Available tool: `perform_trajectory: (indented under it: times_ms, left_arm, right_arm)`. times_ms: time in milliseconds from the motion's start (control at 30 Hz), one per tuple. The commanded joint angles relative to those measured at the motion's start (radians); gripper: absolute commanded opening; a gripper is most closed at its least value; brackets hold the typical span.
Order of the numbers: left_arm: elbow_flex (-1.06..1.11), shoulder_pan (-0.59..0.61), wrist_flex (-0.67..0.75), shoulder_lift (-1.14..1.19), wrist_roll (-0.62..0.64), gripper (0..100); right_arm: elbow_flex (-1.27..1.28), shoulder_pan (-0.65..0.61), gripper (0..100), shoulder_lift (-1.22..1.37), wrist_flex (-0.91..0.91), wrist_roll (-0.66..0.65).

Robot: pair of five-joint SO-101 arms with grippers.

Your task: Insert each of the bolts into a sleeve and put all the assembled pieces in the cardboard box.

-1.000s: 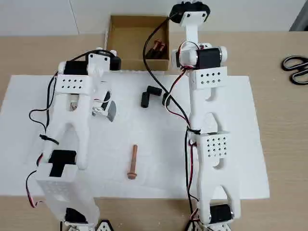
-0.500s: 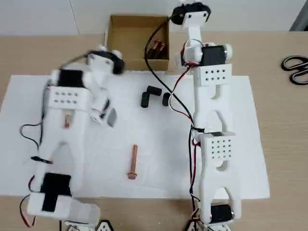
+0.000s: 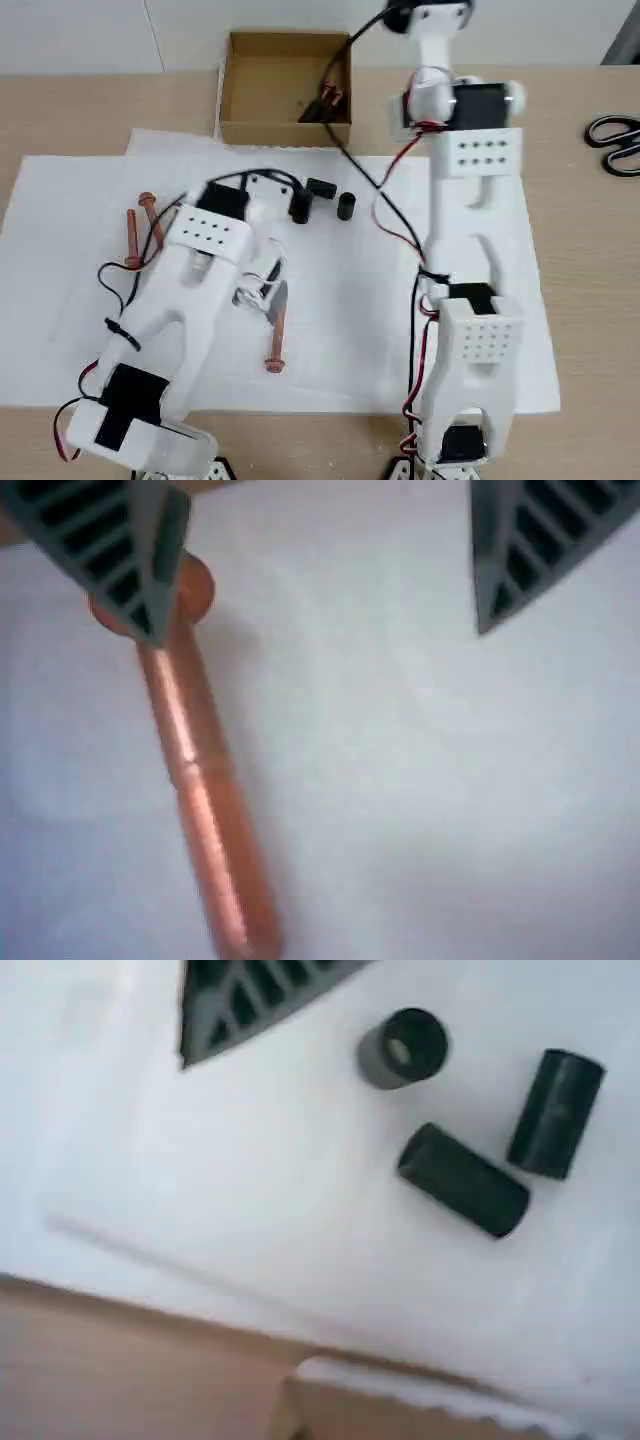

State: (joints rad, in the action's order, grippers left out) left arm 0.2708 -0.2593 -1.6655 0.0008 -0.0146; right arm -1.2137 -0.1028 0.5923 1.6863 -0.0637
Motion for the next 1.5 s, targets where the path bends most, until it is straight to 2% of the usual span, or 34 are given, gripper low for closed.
perform_trajectory:
  times_ms: [0, 167, 333, 667, 833, 1000, 1200, 1400, 1467]
  left_arm:
    - [0.031, -0.029, 0.014, -0.04, 0.018, 19]
    - [0.12, -0.044, 0.098, -0.038, 0.068, 20]
    - [0.213, -0.044, 0.209, -0.038, 0.137, 20]
    - [0.277, -0.044, 0.252, -0.038, 0.146, 19]
    - [0.318, -0.06, 0.261, -0.038, 0.144, 11]
    - [0.32, -0.146, 0.272, -0.041, 0.14, 0]
    - [0.306, -0.213, 0.267, -0.049, 0.146, 1]
    - [0.12, -0.14, 0.084, -0.049, 0.137, 1]
    - [0.048, -0.084, 0.038, -0.049, 0.089, 1]
  right_arm:
    - [0.0, 0.07, 18.3, -0.107, 0.004, -0.009]
    - [0.0, 0.122, 18.3, -0.14, 0.007, -0.009]
    - [0.009, 0.119, 18.3, -0.156, 0.008, -0.009]
    - [0.1, 0.116, 18.3, -0.226, 0.004, -0.009]
    - [0.1, 0.12, 18.3, -0.243, 0.004, -0.009]
    - [0.1, 0.12, 18.3, -0.246, 0.004, -0.009]
    - [0.1, 0.122, 18.3, -0.248, 0.002, -0.009]
    - [0.095, 0.139, 18.3, -0.249, 0.001, -0.009]
    - [0.094, 0.157, 18.3, -0.252, 0.001, -0.009]
